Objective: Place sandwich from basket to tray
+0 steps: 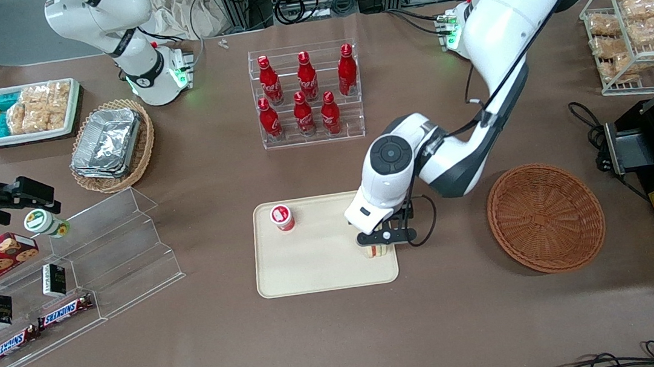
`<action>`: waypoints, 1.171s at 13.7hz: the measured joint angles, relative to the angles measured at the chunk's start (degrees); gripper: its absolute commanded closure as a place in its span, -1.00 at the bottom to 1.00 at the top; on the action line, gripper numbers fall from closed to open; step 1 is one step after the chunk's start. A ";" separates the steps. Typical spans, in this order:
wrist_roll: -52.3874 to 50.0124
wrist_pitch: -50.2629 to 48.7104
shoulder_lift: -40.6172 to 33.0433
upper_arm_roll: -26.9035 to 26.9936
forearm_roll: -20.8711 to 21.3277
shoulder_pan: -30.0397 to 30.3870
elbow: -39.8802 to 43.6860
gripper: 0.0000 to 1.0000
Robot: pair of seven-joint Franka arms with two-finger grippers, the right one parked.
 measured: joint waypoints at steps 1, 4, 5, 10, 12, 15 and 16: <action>-0.01 -2.78 -2.38 -0.02 -1.20 0.08 0.41 -1.00; 4.76 -11.91 -11.05 0.26 -8.78 2.72 1.00 -1.00; 7.39 -14.98 -13.82 0.36 -11.25 4.49 1.16 -1.00; 23.28 -34.68 -23.89 1.02 -20.36 15.17 4.66 -1.00; 28.21 -41.39 -27.38 4.79 -21.20 16.41 5.72 -1.00; 31.49 -44.48 -32.55 16.69 -21.69 11.94 5.31 -1.00; 33.69 -45.02 -34.22 20.70 -21.82 9.75 4.69 -1.00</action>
